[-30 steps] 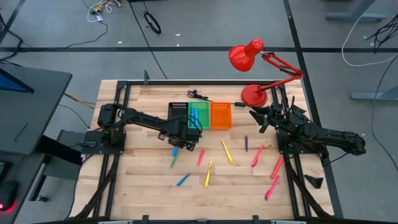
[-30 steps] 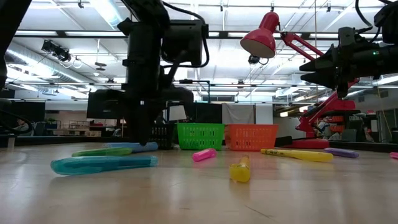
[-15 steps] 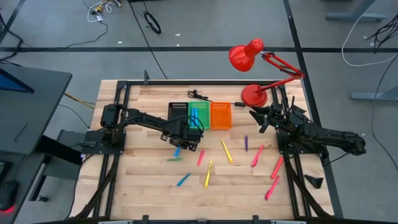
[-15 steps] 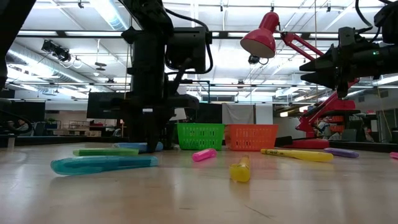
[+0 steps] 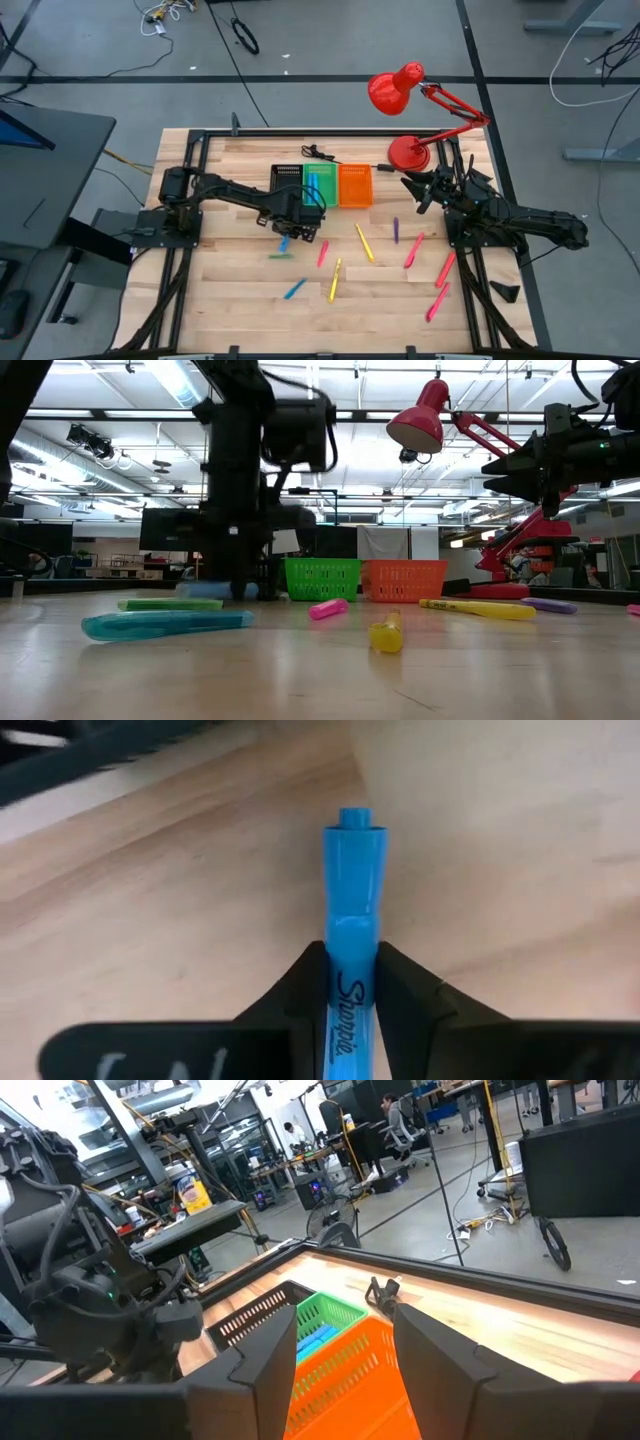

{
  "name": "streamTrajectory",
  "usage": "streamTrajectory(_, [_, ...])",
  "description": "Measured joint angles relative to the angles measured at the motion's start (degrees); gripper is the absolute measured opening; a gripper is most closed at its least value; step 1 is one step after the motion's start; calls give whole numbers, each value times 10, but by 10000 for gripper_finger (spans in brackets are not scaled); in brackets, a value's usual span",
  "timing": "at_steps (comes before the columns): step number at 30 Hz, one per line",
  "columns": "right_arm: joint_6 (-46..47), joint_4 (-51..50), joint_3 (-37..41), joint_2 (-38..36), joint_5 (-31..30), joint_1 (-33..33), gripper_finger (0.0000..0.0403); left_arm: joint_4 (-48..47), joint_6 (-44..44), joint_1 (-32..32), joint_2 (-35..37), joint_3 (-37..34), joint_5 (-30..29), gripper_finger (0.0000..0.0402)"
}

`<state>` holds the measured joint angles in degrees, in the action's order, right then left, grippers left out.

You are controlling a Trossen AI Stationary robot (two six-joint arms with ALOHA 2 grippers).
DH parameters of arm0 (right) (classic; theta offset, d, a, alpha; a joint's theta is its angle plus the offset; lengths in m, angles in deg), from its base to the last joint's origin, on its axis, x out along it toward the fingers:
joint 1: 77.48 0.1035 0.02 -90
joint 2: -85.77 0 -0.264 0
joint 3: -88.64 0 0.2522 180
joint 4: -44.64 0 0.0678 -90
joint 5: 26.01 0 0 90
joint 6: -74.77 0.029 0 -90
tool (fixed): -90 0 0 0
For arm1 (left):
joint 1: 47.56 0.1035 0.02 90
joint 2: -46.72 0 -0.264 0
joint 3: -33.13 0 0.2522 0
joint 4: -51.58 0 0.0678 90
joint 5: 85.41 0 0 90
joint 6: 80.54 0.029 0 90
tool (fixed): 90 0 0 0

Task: Pick & Place Markers
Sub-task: Put the large blue highlighter pen into the green bin

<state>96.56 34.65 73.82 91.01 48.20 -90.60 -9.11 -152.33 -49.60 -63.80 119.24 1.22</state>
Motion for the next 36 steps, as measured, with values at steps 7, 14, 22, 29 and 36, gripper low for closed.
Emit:
streamTrajectory(7, [0,0,0,0,0,0,170,-15,-42,-1,58,3,11,64])
streamTrajectory(14, [0,0,0,0,0,0,170,-55,-56,0,96,29,24,65])
streamTrajectory(22, [0,0,0,0,0,0,170,-118,-55,7,118,65,33,65])
streamTrajectory(29, [0,0,0,0,0,0,170,-132,-55,6,120,75,37,65])
streamTrajectory(36, [0,0,0,0,0,0,170,-133,-52,20,119,85,38,65])
